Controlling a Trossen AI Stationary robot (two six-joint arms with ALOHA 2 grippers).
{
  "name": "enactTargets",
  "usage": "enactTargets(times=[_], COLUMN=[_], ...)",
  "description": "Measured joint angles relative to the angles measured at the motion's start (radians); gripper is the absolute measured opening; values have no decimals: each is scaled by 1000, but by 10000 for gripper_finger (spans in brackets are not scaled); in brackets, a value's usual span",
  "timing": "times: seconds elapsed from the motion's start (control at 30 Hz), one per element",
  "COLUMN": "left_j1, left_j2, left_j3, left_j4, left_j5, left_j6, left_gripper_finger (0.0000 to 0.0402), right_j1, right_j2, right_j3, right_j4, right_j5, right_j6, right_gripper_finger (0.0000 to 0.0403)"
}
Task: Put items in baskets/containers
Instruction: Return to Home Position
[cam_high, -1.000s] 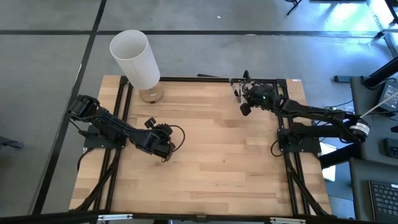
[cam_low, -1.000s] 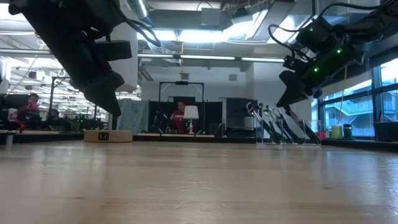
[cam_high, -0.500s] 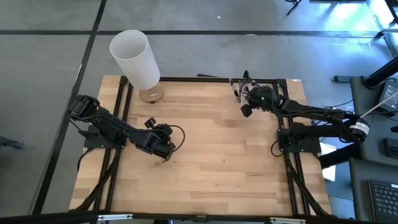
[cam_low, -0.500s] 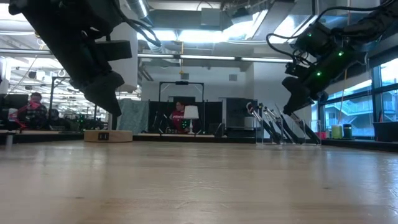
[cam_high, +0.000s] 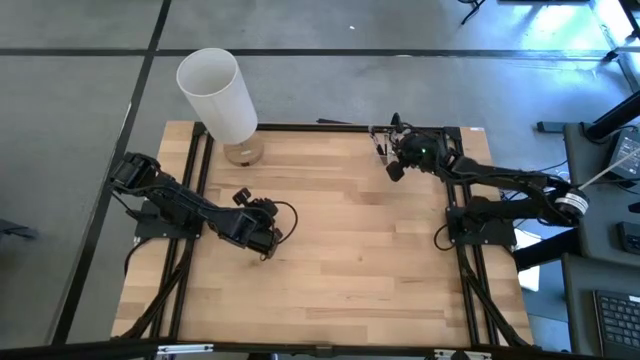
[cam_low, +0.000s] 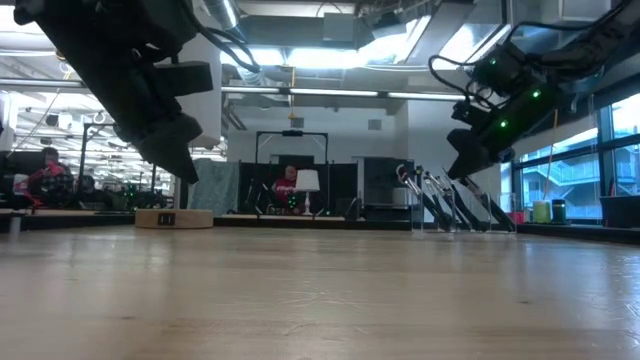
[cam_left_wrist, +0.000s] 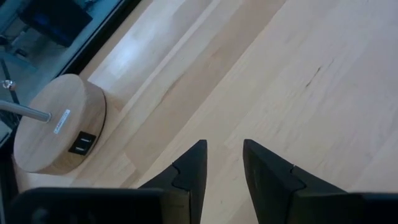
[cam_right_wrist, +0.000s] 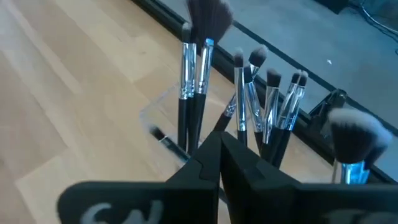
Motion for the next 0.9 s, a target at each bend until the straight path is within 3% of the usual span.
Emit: enactTargets(times=[0.2,0.3,0.4,0.7,0.9], left_j1=[0,0,0,0,0], left_j2=[0,0,0,0,0], left_j3=[0,0,0,0,0], left_j4=[0,0,-1,-1,0], left_j5=[0,0,0,22,27], left_j6=[24,24,24,1,-3], left_gripper_finger=[98,100,98,99,95], right_j1=[-15,-4,10,14,-1], right_j2=[40,20,-18,-131,-130], right_j3=[0,0,0,0,0], right_j4=[18,28,45,-63,-200], right_j5=[37,103,105,-152,-169], right_j6=[-40,-65,-84,-98,-99], right_gripper_finger=[9,9,9,9,8])
